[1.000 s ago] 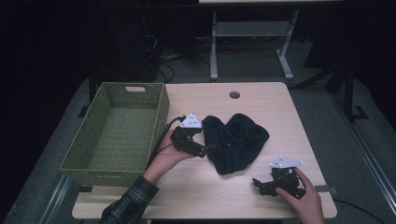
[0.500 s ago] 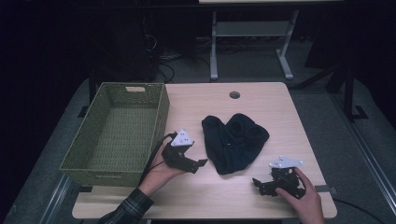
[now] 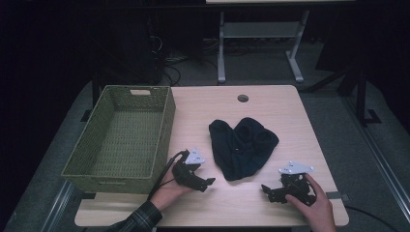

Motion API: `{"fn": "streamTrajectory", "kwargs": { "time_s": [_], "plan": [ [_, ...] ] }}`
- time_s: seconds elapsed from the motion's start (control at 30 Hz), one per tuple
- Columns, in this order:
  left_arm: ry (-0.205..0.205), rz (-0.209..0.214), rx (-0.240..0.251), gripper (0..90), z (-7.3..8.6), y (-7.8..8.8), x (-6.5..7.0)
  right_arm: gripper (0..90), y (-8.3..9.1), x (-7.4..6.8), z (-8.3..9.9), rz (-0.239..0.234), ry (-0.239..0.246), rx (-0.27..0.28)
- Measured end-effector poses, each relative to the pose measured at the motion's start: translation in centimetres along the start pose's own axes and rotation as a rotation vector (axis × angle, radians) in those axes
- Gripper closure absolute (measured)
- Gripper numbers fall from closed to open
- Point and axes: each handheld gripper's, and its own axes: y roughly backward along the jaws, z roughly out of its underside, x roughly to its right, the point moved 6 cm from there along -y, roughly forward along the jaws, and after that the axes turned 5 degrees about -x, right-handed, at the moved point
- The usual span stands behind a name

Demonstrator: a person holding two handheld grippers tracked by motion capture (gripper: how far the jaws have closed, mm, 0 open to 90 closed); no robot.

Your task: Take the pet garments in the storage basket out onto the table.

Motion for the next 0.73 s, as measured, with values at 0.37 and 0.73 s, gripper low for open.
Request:
{"fn": "streamTrajectory", "kwargs": {
  "time_s": [0.37, 0.73],
  "plan": [
    [-0.015, -0.003, 0.040, 12.9, 1.02, -1.24, -0.02, 0.0, 0.00, -0.01, 0.00, 0.000, -0.002, 0.000],
    [-0.007, -0.007, 0.041, 12.9, 1.08, -1.21, 0.00, 0.0, 0.00, -0.03, 0.00, -0.001, -0.002, 0.001]
  ]
}}
